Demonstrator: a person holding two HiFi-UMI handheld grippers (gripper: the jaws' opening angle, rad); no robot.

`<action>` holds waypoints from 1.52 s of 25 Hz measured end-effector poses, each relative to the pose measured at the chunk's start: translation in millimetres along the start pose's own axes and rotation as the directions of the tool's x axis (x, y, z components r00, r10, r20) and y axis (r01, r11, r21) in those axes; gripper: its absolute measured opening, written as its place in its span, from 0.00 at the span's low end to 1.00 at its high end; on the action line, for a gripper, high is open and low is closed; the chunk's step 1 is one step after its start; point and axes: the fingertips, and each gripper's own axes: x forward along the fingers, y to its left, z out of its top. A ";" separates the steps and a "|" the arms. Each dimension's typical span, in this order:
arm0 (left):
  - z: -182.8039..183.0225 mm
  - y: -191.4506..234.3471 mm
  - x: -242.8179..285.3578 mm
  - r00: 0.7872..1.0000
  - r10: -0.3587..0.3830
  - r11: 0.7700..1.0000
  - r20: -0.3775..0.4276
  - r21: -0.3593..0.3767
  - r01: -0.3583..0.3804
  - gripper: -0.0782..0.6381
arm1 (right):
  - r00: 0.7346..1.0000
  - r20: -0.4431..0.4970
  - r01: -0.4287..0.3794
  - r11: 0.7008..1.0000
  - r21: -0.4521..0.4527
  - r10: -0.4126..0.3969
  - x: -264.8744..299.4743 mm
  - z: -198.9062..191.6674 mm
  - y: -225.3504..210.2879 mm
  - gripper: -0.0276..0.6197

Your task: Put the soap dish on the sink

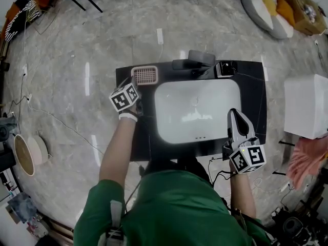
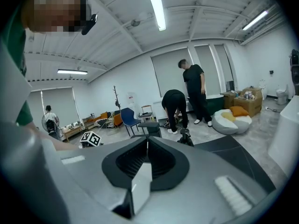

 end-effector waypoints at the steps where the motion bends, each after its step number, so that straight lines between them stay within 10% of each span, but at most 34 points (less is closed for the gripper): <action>1: 1.5 -1.8 -0.4 1.000 -0.007 1.000 0.007 0.003 0.007 0.19 | 1.000 0.001 -0.004 1.000 -0.002 0.004 0.2 0.1 1.3 0.05; 14: 74.6 -16.6 -109.7 0.974 -0.051 0.995 0.218 0.093 0.032 0.19 | 0.996 0.082 -0.045 0.999 -0.028 0.047 -1.7 44.7 23.5 0.05; 21: 128.6 -80.2 -221.5 0.894 -0.255 0.943 0.368 0.301 0.145 0.18 | 0.978 0.189 -0.072 0.992 -0.107 0.091 -9.4 92.4 51.9 0.05; 38: 193.1 -192.8 -399.0 0.696 -0.429 0.817 0.576 0.576 0.026 0.18 | 0.871 0.431 -0.068 0.926 -0.371 0.236 -68.1 211.8 128.2 0.05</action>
